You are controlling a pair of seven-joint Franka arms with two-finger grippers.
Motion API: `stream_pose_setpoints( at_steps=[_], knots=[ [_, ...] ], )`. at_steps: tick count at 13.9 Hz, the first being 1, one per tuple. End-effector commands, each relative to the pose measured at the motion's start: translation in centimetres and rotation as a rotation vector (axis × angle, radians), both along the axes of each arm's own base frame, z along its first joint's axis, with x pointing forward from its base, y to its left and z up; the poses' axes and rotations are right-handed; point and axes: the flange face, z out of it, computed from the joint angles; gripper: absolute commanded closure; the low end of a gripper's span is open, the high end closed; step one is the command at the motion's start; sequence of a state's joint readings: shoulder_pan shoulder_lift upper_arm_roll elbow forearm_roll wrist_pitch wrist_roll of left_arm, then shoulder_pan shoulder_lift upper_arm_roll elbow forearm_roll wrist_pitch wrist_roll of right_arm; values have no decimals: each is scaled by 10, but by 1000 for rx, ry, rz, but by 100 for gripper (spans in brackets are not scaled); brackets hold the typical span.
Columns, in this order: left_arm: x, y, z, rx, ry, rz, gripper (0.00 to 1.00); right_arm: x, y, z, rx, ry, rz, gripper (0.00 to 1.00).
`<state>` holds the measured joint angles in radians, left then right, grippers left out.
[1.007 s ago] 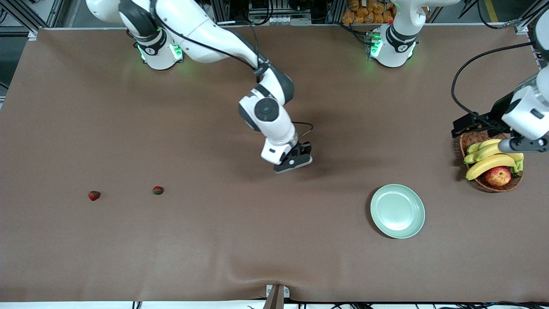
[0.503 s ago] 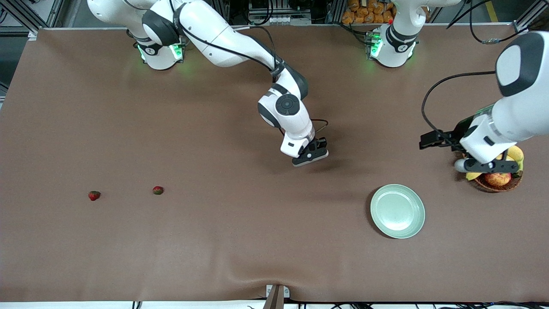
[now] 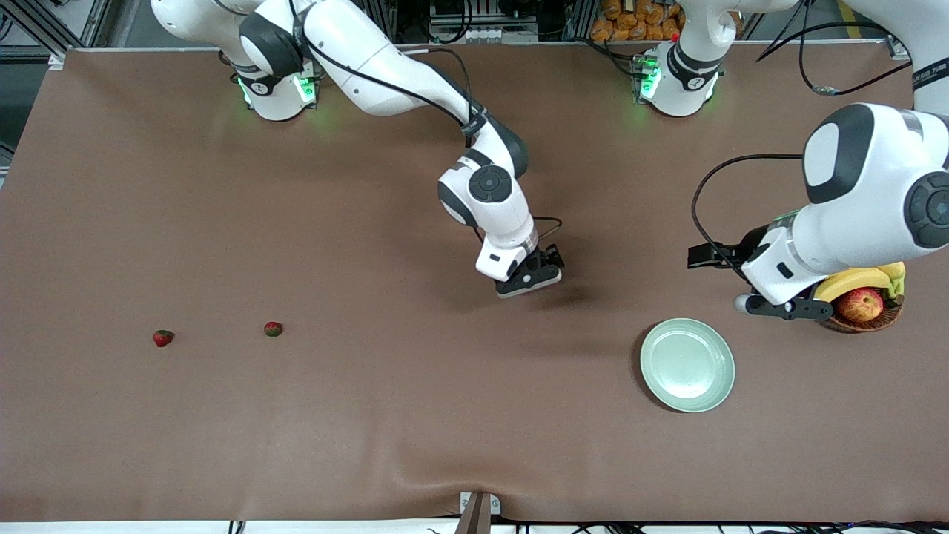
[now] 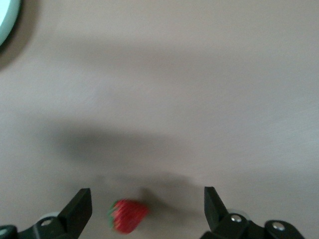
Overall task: Collect all strawberries into plate
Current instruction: 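Set the strawberry down with the right gripper while the left gripper approaches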
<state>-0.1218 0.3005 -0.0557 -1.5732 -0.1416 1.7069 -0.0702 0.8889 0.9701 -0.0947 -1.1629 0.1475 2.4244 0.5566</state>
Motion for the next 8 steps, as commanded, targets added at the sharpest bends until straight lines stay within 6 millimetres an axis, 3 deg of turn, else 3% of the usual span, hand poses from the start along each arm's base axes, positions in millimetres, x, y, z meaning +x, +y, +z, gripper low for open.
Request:
stream_pose_setpoints(
  at_steps=[1,4,8],
  knots=[
    [3,-23,-12,-13,0,-18,0,40,-69,54,-122,50,-101,0],
    [3,-43,-30,-14,6,-37,0,85,-157,73,-277,85,-209,0],
    [-7,-93,-48,1,8,-30,0,116,-272,75,-341,145,-128,0]
  ],
)
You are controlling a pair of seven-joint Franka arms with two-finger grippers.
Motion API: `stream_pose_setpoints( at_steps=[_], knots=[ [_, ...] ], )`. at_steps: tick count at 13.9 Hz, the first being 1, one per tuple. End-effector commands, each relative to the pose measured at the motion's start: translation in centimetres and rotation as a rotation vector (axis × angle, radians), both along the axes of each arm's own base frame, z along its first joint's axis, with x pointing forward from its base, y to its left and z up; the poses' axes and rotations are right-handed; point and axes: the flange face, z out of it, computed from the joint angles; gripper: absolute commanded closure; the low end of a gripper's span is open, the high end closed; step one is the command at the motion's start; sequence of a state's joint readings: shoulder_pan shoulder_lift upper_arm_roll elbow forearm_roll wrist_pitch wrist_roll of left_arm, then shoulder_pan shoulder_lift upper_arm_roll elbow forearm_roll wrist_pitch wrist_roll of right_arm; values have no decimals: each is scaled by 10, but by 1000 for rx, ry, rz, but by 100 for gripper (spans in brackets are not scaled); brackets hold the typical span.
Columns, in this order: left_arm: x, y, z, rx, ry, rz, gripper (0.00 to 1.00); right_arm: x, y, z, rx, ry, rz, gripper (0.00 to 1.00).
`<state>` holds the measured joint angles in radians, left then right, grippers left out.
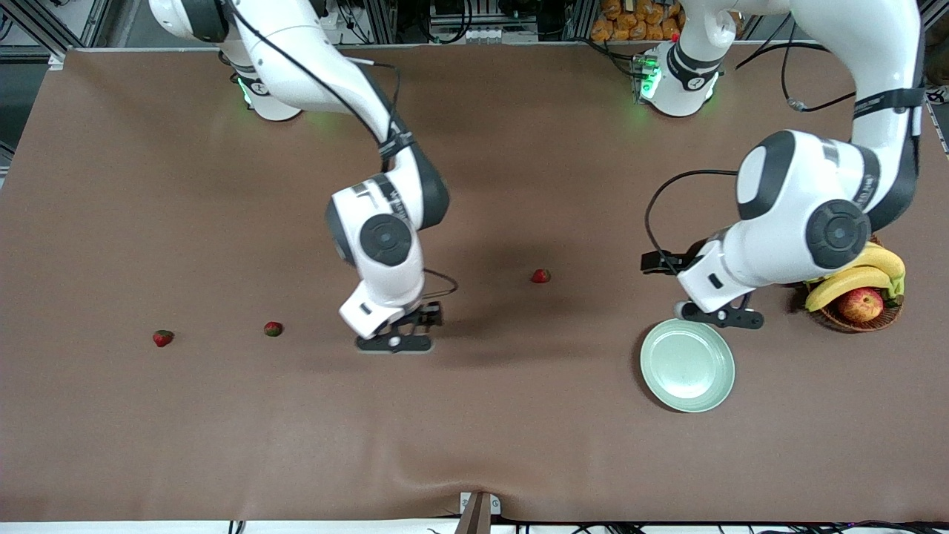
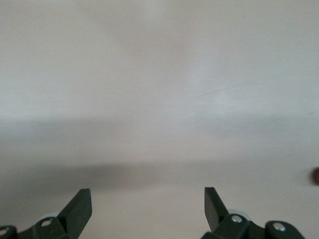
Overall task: Collect all strawberries into plate
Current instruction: 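Reach the right gripper to another strawberry while the left gripper reaches the first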
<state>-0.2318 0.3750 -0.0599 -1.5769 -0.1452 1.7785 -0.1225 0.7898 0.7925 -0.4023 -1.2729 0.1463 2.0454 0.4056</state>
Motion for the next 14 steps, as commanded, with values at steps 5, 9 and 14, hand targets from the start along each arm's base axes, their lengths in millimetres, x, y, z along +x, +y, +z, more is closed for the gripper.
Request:
stream_pose_setpoints(
  at_steps=[5,9,14],
  knots=[
    [-27,-93,-39,25,-4,36,0,-5,-175,-21,46,105,167,0],
    [-39,-115,-79,27,-20,32,0,-15,-252,-51,146,187,257,0],
    [-57,-155,-127,31,-50,31,0,-12,-297,-75,143,191,313,0]
  ],
)
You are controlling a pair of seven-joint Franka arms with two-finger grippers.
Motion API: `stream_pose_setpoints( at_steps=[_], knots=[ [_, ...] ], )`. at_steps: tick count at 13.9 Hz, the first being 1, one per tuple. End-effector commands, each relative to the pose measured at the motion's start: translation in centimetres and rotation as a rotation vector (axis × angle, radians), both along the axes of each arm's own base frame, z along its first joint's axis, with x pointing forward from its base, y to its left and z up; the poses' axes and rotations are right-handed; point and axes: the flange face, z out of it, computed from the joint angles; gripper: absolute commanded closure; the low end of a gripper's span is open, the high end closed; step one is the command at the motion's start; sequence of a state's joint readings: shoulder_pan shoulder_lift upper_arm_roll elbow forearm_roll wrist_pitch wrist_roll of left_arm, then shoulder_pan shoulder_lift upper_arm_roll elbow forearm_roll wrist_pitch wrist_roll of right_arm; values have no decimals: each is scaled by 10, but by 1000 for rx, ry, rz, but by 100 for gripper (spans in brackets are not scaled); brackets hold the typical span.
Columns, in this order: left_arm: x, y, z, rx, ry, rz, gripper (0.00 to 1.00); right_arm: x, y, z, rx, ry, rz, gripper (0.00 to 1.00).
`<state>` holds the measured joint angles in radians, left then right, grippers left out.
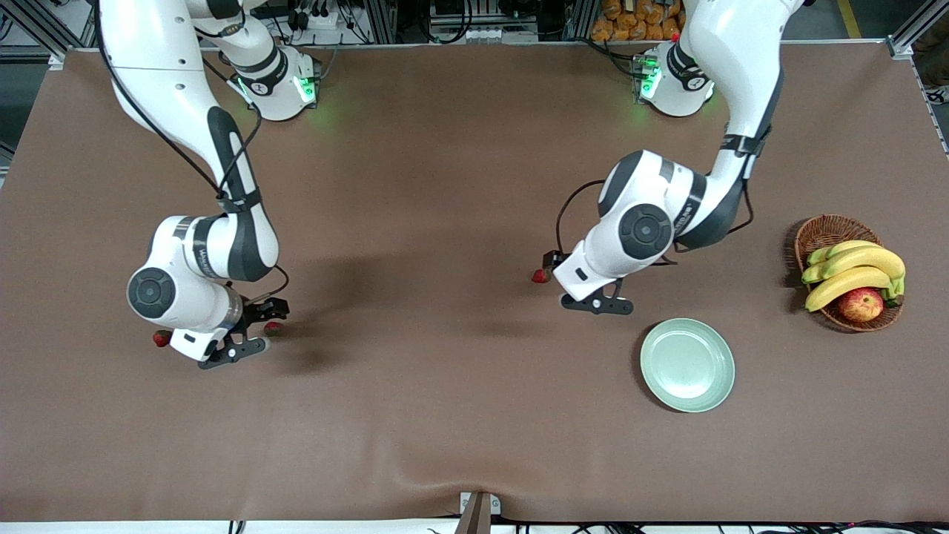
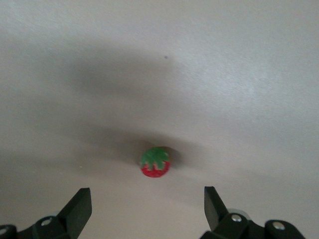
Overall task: Collect all strawberries into plate
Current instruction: 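Reach the right gripper to another strawberry while the left gripper reaches the first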
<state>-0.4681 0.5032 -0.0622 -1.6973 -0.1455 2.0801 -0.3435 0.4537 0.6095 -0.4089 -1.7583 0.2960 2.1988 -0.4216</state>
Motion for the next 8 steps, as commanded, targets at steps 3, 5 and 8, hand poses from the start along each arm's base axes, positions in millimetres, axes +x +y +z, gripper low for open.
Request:
stream_pose_setpoints(
  at_steps=[3,5,8],
  knots=[
    [-11,-36,-43,-13,-52,9,0,-2,2,-24,56,-41,-35,0],
    [-18,-45,-60,-1,-47,24,4,-3,8,-37,88,-43,-76,0],
    [-27,-40,-82,0,-57,32,8,-2,5,-49,74,-62,-84,0]
  ],
)
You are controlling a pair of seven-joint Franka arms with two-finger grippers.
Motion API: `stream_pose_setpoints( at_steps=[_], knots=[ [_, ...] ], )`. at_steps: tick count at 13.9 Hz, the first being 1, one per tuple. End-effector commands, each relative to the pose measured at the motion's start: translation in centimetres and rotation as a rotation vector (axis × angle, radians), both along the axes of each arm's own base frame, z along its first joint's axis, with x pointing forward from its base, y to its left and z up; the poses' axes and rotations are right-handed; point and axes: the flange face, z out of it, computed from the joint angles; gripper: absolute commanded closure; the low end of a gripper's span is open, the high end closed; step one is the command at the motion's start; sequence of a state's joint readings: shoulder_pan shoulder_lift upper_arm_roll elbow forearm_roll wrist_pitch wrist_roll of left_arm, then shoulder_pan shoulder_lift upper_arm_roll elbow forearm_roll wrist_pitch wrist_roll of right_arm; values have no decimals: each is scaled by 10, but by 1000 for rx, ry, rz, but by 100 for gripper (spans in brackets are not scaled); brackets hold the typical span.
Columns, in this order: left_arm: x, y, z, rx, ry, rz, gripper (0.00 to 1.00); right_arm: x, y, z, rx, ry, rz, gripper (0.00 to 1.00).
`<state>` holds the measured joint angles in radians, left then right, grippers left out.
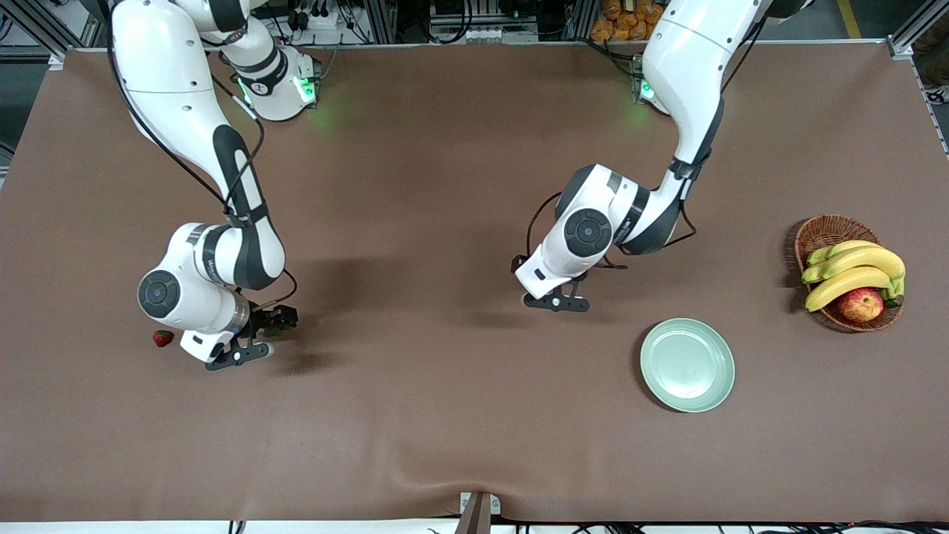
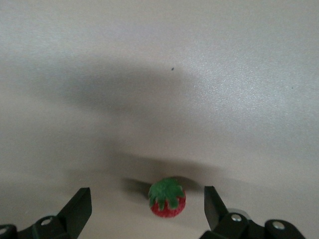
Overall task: Collect all strawberries into plate
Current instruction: 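Reach the right gripper to another strawberry while the left gripper reaches the first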
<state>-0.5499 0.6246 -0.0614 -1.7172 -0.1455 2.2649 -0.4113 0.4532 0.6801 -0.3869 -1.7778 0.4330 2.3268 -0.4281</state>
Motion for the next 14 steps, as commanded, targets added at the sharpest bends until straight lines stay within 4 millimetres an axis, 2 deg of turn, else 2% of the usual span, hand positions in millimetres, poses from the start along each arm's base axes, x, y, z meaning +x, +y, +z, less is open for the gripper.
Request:
stream_pose_setpoints(
  at_steps=[1,8,9,10,11,12,14],
  knots=[
    [-9,3,-12,-1,-29,16,9,-1,-3,-6,14,-12,-5,0],
    [-14,2,-25,1,-36,11,26,-12,-13,-21,6,20,-15,0],
    [-15,0,-26,5,-37,3,29,-11,-13,-21,6,18,-12,3],
    [-16,-1,-27,4,-38,2,29,-12,-13,-21,6,21,-13,30],
    [-16,0,-29,6,-36,2,29,-12,-13,-22,7,23,-13,77],
    [-17,0,-30,8,-35,0,32,-11,-13,-20,9,21,-16,100],
    [-18,4,-34,25,-35,-15,36,-10,-13,-16,11,20,-13,100]
  ],
)
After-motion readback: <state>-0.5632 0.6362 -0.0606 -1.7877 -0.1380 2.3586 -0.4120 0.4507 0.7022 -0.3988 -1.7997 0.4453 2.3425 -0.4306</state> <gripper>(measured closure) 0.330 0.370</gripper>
